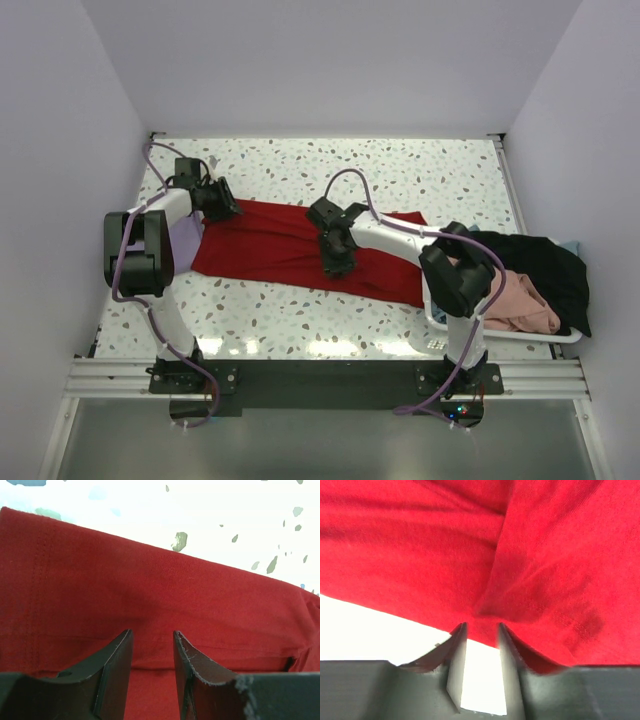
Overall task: Fold and stack the t-shirts
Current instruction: Fold the tshirt
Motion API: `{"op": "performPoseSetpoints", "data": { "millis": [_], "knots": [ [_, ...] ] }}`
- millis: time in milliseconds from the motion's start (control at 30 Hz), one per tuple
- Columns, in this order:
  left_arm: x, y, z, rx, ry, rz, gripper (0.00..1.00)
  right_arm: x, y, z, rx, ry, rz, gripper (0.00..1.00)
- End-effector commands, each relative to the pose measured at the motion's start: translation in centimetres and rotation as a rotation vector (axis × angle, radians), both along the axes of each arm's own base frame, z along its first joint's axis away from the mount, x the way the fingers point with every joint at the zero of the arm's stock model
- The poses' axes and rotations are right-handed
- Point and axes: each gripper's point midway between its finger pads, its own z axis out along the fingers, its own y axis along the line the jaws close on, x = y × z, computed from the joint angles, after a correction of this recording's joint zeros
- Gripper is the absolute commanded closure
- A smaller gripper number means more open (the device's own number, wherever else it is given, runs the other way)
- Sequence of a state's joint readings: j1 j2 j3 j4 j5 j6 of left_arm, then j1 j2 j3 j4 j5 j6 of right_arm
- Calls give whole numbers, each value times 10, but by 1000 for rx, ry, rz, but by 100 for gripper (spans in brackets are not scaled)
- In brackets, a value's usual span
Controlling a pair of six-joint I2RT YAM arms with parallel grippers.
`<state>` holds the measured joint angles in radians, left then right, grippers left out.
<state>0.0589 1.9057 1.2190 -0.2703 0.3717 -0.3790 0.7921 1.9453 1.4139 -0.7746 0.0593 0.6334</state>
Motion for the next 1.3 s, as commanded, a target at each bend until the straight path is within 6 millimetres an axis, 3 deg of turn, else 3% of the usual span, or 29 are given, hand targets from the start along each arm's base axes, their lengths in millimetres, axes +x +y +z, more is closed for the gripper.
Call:
{"op": "performPoseSetpoints", "data": {
  "millis": [0,33,133,233,267,400,600,767,1000,1267],
  "knots": [
    [13,2,21,-13,-69,-2,57,1,1,25,7,-23,-7,62],
    [15,1,22,-19,-67,0,57,7,-2,29,-9,-50,-17,52],
    [26,1,36,-14,-102,4,57,26,-13,46,-28,-122,-57,36],
    [35,-1,47,-22,-130,9,57,50,-33,58,7,-150,-138,31],
    [40,-1,51,-27,-142,8,57,64,-48,60,18,-154,-187,31],
    [43,-7,40,-61,-120,8,57,99,-81,61,42,-174,-287,30],
    [36,-18,14,-141,-73,4,57,139,-131,32,-1,-148,-393,30],
    [26,-5,-6,-131,-26,36,57,161,-159,13,-24,-131,-444,30],
    [20,21,-2,-85,-44,81,58,173,-184,-21,-125,-71,-454,30],
    [7,24,-4,-68,-35,85,58,188,-208,-32,-197,-59,-487,30]
  ]
}}
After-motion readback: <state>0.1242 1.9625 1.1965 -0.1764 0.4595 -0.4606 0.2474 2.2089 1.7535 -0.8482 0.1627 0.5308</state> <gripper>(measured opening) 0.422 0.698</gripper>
